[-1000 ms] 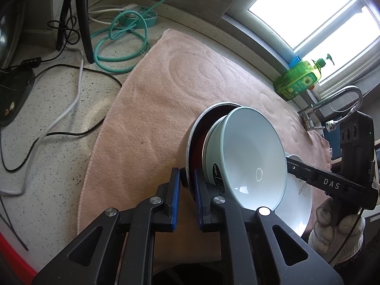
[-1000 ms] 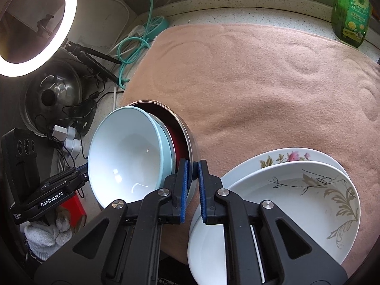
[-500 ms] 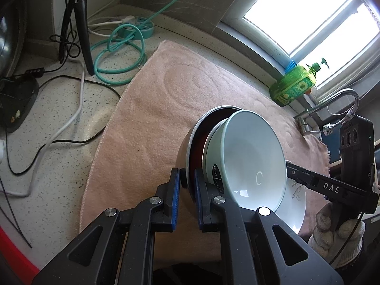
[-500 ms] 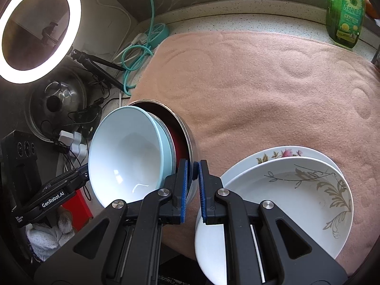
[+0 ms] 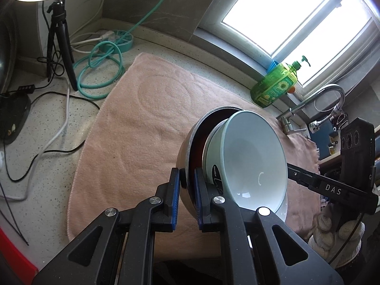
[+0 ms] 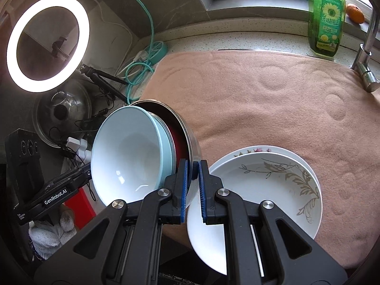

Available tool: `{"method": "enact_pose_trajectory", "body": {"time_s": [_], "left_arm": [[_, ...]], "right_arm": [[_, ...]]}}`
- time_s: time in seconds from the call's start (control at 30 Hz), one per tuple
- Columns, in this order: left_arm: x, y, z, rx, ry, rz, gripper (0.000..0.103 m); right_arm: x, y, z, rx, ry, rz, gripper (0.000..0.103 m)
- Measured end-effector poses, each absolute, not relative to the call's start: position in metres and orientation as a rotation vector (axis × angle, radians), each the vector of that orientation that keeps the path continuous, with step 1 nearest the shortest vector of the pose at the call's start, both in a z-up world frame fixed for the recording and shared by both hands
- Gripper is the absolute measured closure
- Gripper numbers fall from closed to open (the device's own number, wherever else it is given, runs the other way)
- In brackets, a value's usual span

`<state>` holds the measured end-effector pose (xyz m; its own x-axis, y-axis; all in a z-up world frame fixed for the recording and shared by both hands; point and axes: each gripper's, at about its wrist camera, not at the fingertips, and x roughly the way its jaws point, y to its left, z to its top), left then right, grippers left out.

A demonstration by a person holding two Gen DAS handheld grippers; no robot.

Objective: Organize plates and bowls
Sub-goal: 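Lift the nested bowls and carry them over the plate stack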

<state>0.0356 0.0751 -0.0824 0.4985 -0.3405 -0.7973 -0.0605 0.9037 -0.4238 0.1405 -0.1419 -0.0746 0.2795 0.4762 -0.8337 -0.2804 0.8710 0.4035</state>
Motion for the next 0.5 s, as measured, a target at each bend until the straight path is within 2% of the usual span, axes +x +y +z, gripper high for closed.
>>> {"method": "enact_pose_trajectory", "body": {"time_s": [0.5], "left_arm": [[0.039, 0.016, -0.071, -0.368, 1.047, -0.284, 0.093]], "right_arm": [[0.117, -0.211, -0.059, 0.244, 1.154, 0.423, 0.094]]}}
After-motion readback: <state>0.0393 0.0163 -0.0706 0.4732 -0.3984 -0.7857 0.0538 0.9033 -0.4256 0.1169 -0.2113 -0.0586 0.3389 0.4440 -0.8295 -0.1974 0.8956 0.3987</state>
